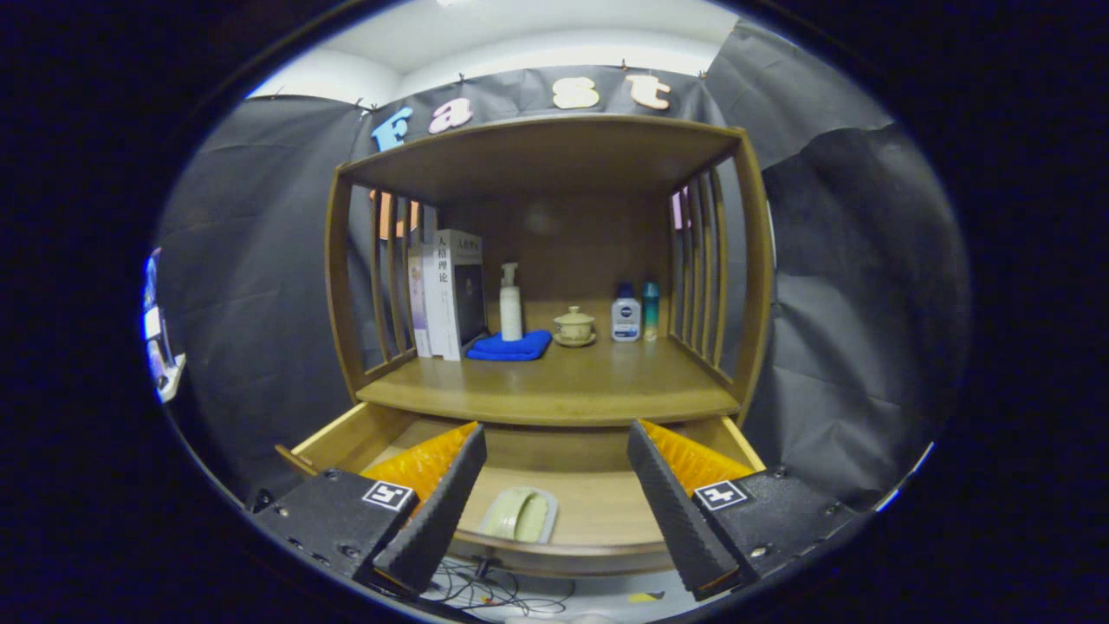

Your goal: Pull open the drawer, take out the items inside it, and place them on the countertop above the cabinet.

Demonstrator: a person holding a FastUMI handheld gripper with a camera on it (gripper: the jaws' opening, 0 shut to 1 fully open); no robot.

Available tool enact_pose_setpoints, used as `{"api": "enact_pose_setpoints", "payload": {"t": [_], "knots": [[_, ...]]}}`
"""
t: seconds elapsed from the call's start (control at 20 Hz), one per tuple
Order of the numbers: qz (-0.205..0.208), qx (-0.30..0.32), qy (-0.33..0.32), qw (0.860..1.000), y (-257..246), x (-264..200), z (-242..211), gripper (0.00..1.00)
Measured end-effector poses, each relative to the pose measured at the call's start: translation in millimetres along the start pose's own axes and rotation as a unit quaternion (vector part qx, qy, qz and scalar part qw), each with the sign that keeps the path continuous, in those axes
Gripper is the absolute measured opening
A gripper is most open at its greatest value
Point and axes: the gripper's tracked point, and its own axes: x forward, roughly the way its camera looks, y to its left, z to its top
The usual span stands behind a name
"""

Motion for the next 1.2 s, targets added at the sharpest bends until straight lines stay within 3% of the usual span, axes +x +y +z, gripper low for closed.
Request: {"api": "enact_pose_setpoints", "payload": {"t": [0.15,0.3,0.45,0.75,0.95,1.2], "knots": [[0.024,0.030,0.061,0.997,15.9,30.1,-0.9,1.00],[0.008,0.021,0.118,0.993,11.9,62.6,-5.4,1.00],[0.002,0.025,0.201,0.979,13.2,83.6,-23.4,1.00],[-0.005,0.042,0.355,0.934,25.1,103.0,-85.6,0.84],[-0.015,0.021,0.406,0.913,31.1,99.8,-116.1,0.76],[-0.036,0.018,0.448,0.893,31.4,94.7,-141.4,0.56]]}}
